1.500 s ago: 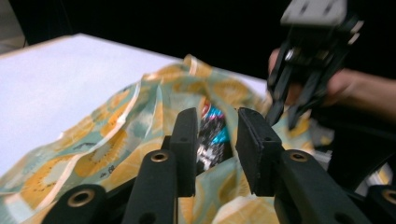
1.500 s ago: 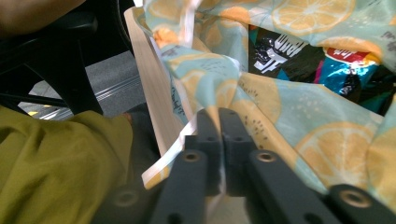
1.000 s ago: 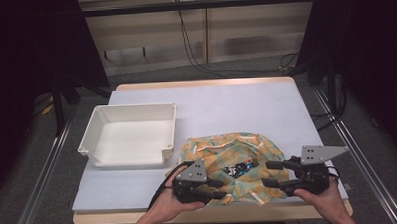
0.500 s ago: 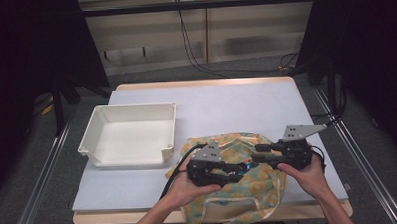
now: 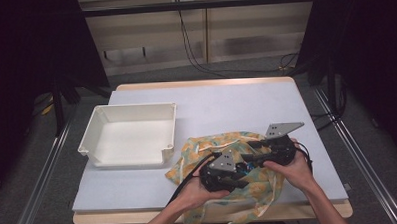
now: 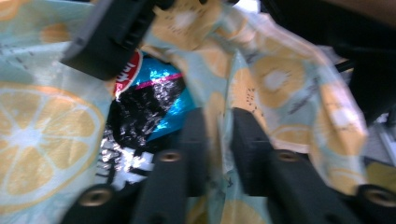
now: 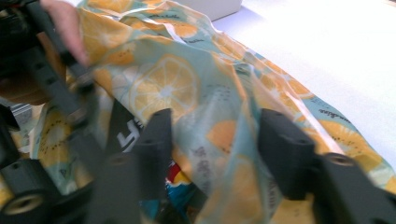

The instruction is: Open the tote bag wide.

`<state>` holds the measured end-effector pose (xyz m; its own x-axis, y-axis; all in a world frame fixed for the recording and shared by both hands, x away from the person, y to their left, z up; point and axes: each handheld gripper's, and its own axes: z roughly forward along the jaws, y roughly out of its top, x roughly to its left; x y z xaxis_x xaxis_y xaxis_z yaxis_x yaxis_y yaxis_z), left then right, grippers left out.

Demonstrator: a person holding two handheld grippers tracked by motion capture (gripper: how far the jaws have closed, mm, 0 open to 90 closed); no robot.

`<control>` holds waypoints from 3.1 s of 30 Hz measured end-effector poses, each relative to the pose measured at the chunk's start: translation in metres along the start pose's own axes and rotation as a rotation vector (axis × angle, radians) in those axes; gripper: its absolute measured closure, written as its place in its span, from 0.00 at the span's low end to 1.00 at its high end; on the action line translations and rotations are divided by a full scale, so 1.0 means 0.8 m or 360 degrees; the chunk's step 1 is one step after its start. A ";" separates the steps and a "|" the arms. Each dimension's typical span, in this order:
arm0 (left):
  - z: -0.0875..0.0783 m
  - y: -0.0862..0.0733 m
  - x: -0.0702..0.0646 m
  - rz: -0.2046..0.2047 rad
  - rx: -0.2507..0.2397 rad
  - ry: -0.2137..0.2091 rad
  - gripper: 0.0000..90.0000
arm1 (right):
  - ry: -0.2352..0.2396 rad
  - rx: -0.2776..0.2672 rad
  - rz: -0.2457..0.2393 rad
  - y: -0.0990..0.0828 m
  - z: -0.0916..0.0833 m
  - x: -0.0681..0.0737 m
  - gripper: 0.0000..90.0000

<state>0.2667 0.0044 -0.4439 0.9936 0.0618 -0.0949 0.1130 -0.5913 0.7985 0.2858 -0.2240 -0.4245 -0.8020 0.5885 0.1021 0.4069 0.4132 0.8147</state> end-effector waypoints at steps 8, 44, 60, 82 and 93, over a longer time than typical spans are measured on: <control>-0.009 0.008 -0.017 0.0053 -0.0104 -0.0058 1.00 | -0.0014 -0.0130 0.0068 0.010 -0.001 -0.020 1.00; 0.007 -0.012 -0.068 0.0218 -0.0150 -0.0168 1.00 | -0.0384 -0.0169 0.0442 -0.005 0.032 -0.158 1.00; -0.049 0.006 -0.036 0.0069 -0.0385 0.0003 0.79 | -0.0340 -0.0246 0.0376 0.001 -0.027 -0.108 0.55; -0.015 0.004 0.038 -0.0044 -0.0161 0.0307 0.71 | -0.0197 -0.0004 0.0284 -0.041 -0.033 -0.010 0.48; -0.048 -0.031 0.046 -0.0136 -0.0160 0.0365 0.55 | -0.0294 0.0029 0.0298 -0.089 -0.056 -0.022 1.00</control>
<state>0.3011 0.0520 -0.4443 0.9546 0.2955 -0.0365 0.1854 -0.4941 0.8494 0.2513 -0.2946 -0.4590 -0.6192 0.7722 0.1426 0.5498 0.2967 0.7808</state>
